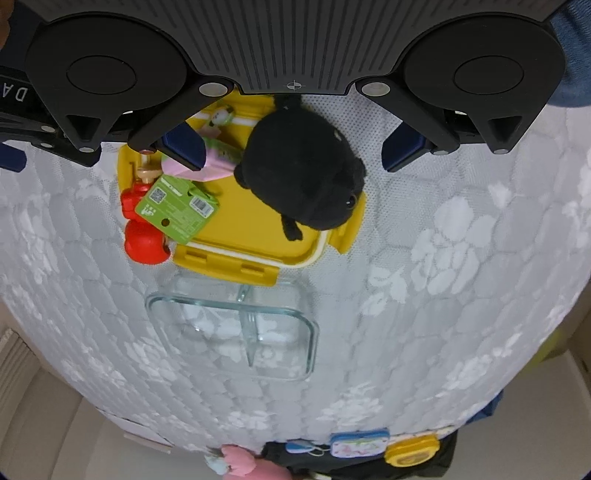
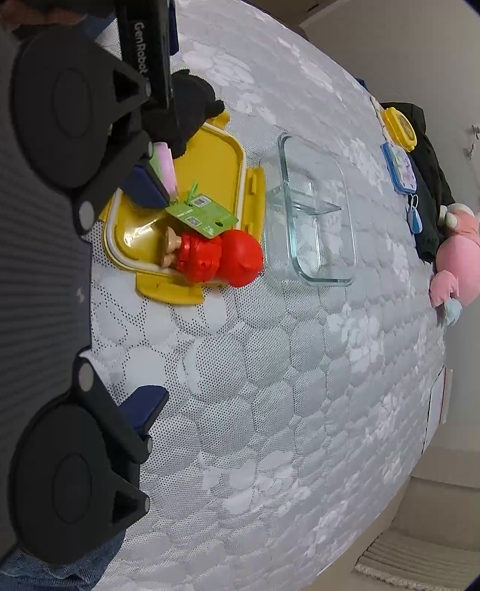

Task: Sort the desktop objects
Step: 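Move the right tool toward the black plush toy in the yellow lunchbox, then grasp the black plush toy with the right gripper and lift it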

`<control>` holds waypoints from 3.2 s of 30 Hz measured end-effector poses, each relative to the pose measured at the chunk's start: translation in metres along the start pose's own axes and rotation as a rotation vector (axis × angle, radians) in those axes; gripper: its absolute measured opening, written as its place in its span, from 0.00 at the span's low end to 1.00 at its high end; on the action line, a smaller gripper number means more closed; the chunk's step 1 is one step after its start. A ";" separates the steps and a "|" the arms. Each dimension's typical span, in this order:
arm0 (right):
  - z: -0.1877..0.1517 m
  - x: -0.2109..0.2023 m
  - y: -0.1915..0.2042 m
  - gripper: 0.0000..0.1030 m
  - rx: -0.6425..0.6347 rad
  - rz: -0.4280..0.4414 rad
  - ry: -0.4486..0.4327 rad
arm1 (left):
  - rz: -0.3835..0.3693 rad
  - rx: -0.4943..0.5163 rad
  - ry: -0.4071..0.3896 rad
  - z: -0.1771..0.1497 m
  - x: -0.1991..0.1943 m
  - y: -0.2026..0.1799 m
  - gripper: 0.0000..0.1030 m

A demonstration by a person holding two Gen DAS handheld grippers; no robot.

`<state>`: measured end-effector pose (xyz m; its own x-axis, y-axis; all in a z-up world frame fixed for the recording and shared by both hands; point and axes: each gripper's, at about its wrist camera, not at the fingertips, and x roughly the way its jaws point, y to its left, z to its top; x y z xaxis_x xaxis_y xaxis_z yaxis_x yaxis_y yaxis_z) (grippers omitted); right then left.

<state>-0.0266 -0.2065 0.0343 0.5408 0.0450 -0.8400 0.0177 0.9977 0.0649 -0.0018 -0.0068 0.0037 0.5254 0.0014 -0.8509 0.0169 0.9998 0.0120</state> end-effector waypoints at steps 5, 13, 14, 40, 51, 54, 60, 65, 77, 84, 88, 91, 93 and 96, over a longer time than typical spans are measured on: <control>-0.002 -0.004 0.005 1.00 -0.004 -0.008 0.020 | 0.109 0.050 -0.020 -0.006 -0.021 -0.014 1.00; -0.008 -0.013 0.010 1.00 -0.009 -0.003 0.050 | 0.054 0.023 0.048 -0.019 -0.026 -0.004 1.00; -0.008 -0.015 0.010 1.00 -0.009 0.001 0.056 | 0.044 0.016 0.055 -0.022 -0.029 -0.005 1.00; -0.003 -0.044 0.017 1.00 -0.032 0.017 0.055 | -0.010 -0.054 0.116 -0.012 -0.050 0.009 1.00; -0.004 -0.040 0.016 1.00 -0.026 0.017 0.062 | -0.015 -0.045 0.132 -0.012 -0.044 0.006 1.00; -0.005 -0.036 0.015 1.00 -0.023 0.015 0.068 | -0.018 -0.041 0.137 -0.012 -0.041 0.005 1.00; -0.004 -0.030 0.012 1.00 -0.014 0.016 0.078 | -0.031 -0.037 0.147 -0.011 -0.032 0.002 1.00; -0.004 -0.026 0.011 1.00 -0.014 0.019 0.064 | -0.039 -0.033 0.145 -0.009 -0.024 0.002 1.00; 0.001 -0.002 -0.008 0.94 0.021 0.140 0.040 | -0.101 -0.135 0.128 0.018 0.019 0.019 1.00; -0.004 0.017 -0.001 0.82 -0.043 0.142 0.072 | -0.190 -0.217 0.162 0.021 0.046 0.028 1.00; -0.005 0.025 -0.007 0.78 0.006 0.232 0.076 | -0.156 -0.209 0.142 0.019 0.051 0.031 1.00; -0.006 0.019 -0.008 0.78 0.020 0.269 0.023 | -0.135 -0.208 0.129 0.018 0.054 0.034 1.00; -0.008 0.010 -0.005 0.78 0.015 0.282 -0.070 | -0.164 -0.251 0.121 0.019 0.052 0.042 1.00; -0.010 -0.003 0.008 0.95 -0.093 0.392 -0.223 | -0.175 -0.305 0.077 0.025 0.045 0.054 1.00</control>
<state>-0.0363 -0.1983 0.0320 0.6593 0.4181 -0.6249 -0.2942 0.9083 0.2973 0.0441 0.0470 -0.0206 0.4715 -0.1804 -0.8632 -0.1599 0.9451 -0.2848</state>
